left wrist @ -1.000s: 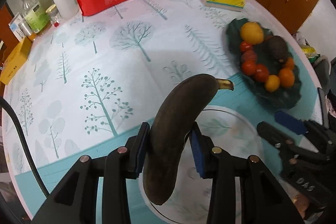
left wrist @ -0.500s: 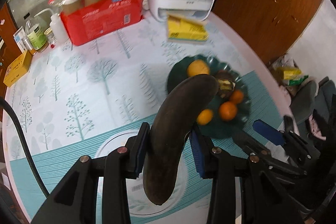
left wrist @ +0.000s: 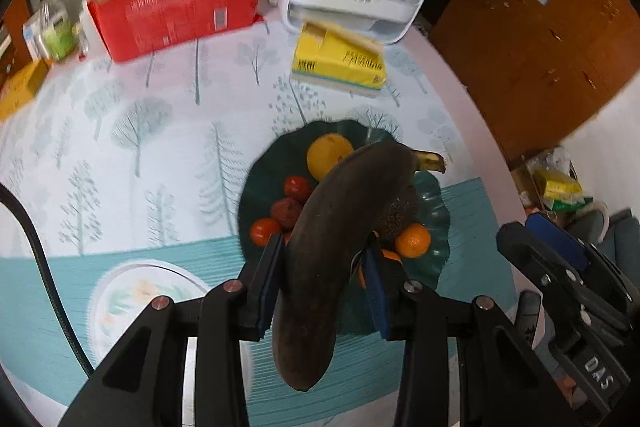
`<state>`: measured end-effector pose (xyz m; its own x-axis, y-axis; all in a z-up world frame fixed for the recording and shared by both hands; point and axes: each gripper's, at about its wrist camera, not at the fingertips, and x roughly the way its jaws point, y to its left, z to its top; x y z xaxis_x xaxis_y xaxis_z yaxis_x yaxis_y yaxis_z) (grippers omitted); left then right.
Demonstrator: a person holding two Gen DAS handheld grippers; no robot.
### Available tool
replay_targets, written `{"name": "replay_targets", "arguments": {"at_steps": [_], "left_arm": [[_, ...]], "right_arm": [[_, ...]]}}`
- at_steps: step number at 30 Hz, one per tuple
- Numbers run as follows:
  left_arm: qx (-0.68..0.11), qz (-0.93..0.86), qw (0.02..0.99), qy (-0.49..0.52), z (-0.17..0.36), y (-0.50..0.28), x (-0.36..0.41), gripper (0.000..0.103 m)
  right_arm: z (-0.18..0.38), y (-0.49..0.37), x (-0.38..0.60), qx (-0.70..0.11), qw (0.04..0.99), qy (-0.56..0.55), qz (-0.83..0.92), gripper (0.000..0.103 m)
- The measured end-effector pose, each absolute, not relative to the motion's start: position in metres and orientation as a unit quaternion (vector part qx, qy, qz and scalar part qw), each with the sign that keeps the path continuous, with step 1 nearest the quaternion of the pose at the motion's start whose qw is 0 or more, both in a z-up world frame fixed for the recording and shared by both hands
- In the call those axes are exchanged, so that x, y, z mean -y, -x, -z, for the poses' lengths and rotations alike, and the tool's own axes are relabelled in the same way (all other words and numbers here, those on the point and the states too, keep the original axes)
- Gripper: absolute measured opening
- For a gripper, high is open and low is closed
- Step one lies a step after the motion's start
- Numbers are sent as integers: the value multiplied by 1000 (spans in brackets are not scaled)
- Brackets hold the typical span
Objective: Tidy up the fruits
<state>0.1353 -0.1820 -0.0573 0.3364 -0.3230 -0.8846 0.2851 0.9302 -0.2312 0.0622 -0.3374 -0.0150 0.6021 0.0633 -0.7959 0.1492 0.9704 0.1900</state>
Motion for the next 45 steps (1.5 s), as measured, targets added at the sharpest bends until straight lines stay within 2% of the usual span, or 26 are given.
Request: {"name": "replay_targets", "arguments": {"at_steps": [11,24,27,32,45], "left_arm": [[-609,109,779,106,142,-161,211,37],[-607,122,781,82,145,-167,234,36],[-597,133,788,71,136,-165,233,42],[-572,134,808,53,113,-160,224,60],[-548,103,829,41,86,-115,174,89]], "right_arm": [[77,-89,370,-504,858,-103,-14,52],[101,-107,378,-520,847,-107,-35,52],[101,-106,376,-518,848,-102,-35,52],[96,-105,374,-514,851,-100,-33,52],[73,-81,346,-500,863,-67,-37,52]]}}
